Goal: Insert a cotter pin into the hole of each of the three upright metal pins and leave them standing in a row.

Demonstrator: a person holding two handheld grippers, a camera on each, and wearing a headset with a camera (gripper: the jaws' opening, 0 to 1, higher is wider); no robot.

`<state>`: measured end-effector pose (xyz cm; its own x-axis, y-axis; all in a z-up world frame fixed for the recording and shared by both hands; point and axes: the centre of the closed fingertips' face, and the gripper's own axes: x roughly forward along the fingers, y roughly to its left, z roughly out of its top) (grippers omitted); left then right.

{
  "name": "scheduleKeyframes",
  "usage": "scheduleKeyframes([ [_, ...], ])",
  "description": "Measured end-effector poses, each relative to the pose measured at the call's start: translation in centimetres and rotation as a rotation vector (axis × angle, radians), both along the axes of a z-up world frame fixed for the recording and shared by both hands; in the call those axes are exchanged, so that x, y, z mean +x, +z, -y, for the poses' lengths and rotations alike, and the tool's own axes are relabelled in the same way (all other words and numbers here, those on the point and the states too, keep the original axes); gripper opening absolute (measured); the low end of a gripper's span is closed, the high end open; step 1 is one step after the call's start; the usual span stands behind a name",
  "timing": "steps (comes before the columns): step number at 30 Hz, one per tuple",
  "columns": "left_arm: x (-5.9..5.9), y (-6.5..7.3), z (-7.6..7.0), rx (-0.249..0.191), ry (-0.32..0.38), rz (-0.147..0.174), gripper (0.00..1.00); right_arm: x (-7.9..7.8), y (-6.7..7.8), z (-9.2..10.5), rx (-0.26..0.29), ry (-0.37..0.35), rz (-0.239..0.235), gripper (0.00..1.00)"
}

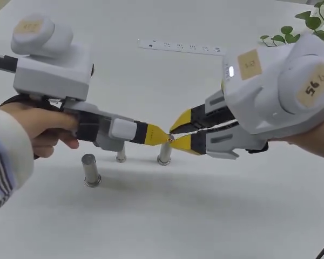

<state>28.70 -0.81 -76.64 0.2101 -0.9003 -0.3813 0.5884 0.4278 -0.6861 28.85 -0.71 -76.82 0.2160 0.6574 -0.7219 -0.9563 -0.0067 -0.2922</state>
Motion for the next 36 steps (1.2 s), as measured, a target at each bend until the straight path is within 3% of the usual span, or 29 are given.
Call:
scheduleKeyframes([
  [6,-0.5,0.2,0.0,0.001,-0.027,0.044,0.0,0.1,0.1,0.4,0.012,-0.008,-0.027,0.17],
  [12,-1.3,0.9,0.0,-0.003,-0.098,0.159,0.0,-0.3,0.1,1.0,0.048,-0.018,-0.132,0.18],
  [21,-2.5,2.0,0.2,-0.015,-0.213,0.344,0.0,-1.8,-0.2,0.8,0.077,0.001,-0.233,0.17],
  [30,-3.1,2.2,0.2,-0.012,-0.28,0.441,0.0,-2.8,-0.5,0.5,0.081,0.024,-0.294,0.1],
  [33,-3.5,2.5,0.5,-0.015,-0.31,0.493,0.0,-3.1,-0.5,0.4,0.083,0.029,-0.305,0.09],
  [36,-3.3,2.3,0.5,-0.01,-0.309,0.487,0.01,-3.3,-0.6,0.4,0.081,0.033,-0.313,0.08],
])
